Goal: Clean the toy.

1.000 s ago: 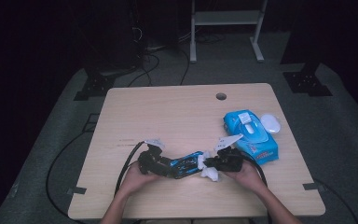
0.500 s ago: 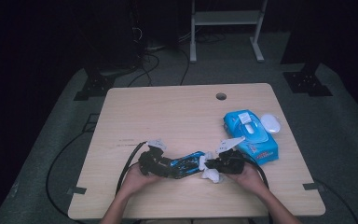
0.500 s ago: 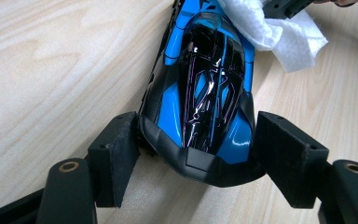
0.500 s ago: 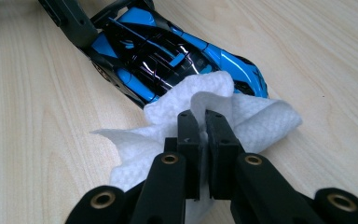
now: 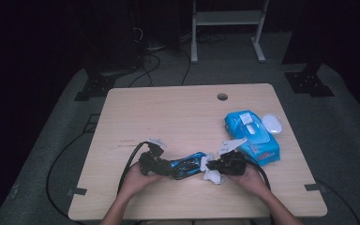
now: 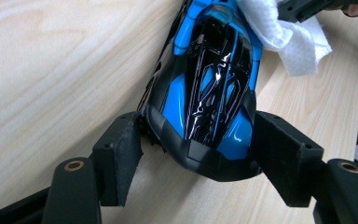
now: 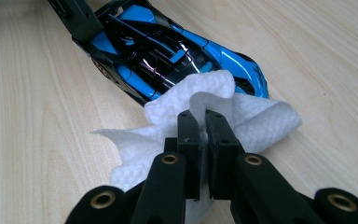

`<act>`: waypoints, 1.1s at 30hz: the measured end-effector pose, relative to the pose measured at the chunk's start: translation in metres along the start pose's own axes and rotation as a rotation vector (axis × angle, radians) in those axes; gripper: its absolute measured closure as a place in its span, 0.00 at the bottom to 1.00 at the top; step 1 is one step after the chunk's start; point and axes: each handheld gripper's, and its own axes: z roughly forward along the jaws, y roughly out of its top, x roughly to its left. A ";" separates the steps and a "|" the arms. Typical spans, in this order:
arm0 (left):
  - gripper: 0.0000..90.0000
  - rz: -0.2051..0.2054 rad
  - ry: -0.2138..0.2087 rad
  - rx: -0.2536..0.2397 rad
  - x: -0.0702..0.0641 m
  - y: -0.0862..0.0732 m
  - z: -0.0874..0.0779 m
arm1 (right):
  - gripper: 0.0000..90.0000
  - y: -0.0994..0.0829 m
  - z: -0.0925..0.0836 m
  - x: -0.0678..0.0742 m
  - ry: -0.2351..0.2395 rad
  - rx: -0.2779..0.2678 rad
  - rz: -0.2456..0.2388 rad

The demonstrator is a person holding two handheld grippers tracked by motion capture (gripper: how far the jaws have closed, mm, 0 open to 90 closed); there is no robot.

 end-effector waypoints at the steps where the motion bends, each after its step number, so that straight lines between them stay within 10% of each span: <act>1: 0.48 0.008 0.042 -0.019 0.000 -0.001 -0.003 | 0.94 0.000 0.000 0.000 -0.001 0.000 0.000; 13: 0.55 0.002 0.052 -0.017 -0.002 -0.001 -0.004 | 0.94 0.000 0.000 0.001 -0.004 -0.002 -0.002; 17: 0.38 -0.091 -0.037 0.008 0.004 -0.003 0.000 | 0.94 -0.001 0.000 0.001 -0.003 -0.006 -0.001; 33: 0.60 -0.021 0.081 -0.013 -0.009 -0.002 -0.004 | 0.94 -0.002 0.000 0.002 -0.012 -0.009 -0.001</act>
